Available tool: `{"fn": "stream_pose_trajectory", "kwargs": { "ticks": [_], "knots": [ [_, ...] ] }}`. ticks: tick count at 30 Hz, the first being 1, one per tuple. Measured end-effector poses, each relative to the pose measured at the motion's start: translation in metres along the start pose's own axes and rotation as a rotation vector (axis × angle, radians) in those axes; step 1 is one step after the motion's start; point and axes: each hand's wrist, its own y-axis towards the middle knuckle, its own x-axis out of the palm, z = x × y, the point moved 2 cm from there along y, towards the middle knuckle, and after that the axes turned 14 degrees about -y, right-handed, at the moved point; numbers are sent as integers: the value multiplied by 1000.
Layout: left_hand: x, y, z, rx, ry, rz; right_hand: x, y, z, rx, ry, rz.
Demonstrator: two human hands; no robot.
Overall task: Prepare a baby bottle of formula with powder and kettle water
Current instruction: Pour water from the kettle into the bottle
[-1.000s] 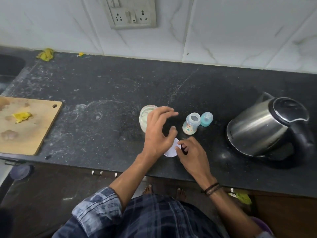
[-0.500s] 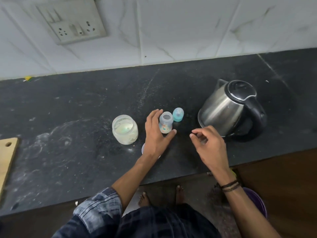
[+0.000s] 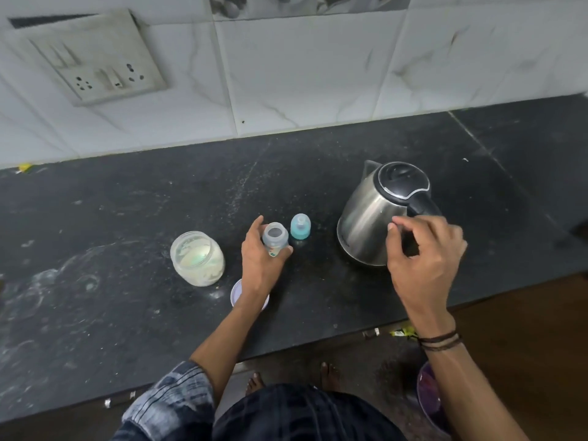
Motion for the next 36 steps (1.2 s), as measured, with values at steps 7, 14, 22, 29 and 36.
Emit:
{"fn": "stream_pose_trajectory", "kwargs": {
  "ticks": [7,14,22,29,36],
  "knots": [
    [11,0,-3,-31,63,95,15,13,28,185,126,-73],
    [13,-2,-1,-56,59,126,18,20,37,386,345,-218],
    [16,-4,2,-56,75,109,25,20,46,447,492,-212],
    [15,-7,8,-41,83,95,26,23,50,481,571,-190],
    [12,-3,6,-60,81,80,19,40,58,368,584,-270]
  ]
}}
